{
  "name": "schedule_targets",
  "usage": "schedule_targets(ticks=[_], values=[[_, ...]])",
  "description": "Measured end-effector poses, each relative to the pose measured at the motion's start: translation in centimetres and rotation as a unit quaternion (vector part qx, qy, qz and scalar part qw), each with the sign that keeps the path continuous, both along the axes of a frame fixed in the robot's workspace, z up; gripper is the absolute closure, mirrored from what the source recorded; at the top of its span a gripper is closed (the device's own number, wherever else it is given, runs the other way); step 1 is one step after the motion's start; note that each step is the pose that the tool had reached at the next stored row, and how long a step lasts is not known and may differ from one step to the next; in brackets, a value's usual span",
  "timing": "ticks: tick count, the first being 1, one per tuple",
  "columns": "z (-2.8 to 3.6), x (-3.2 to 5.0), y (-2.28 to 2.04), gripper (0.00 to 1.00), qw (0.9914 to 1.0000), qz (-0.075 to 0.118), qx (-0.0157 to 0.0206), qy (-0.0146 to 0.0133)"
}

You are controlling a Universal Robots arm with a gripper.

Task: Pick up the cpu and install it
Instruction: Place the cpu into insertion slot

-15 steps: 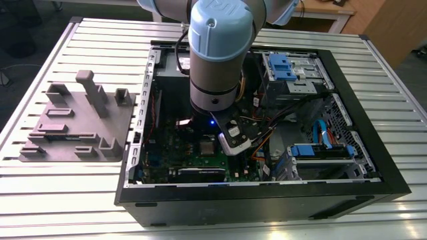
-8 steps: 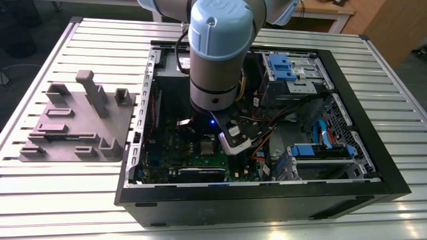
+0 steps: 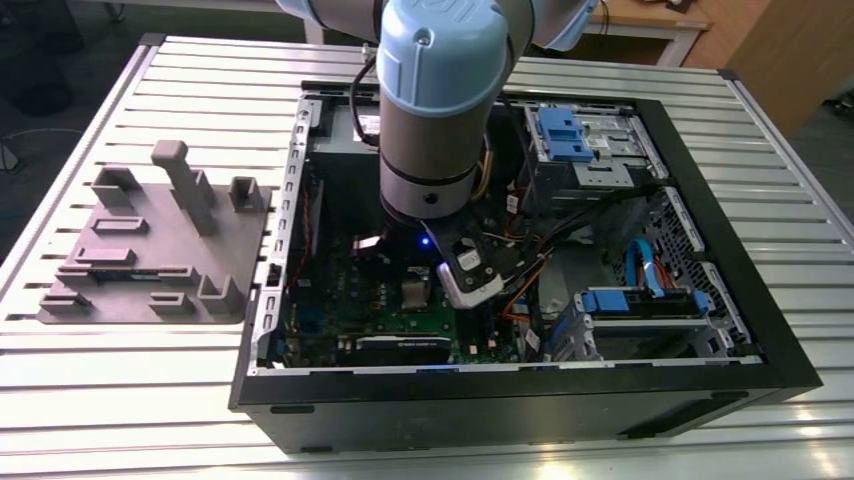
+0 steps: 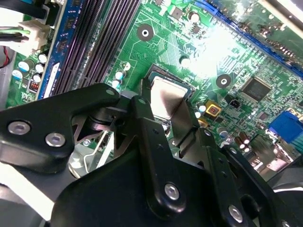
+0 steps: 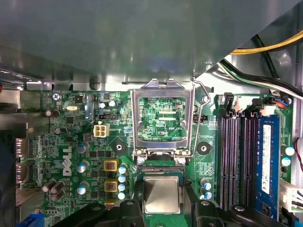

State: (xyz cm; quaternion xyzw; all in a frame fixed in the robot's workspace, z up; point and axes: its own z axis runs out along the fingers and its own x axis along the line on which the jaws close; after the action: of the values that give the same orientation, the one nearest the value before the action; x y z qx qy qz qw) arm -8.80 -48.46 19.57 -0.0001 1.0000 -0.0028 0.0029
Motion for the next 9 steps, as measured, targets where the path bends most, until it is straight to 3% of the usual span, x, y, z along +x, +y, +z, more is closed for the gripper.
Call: schedule_targets(ticks=[4,5,9], values=[[-0.09,0.0,0.01,0.56,1.0,0.0,0.0002,-0.0001],[-0.13,0.0,0.01,0.49,1.0,0.0,0.0002,-0.0001],[-0.37,0.01,0.01,0.49,1.0,0.0,0.0002,-0.0001]])
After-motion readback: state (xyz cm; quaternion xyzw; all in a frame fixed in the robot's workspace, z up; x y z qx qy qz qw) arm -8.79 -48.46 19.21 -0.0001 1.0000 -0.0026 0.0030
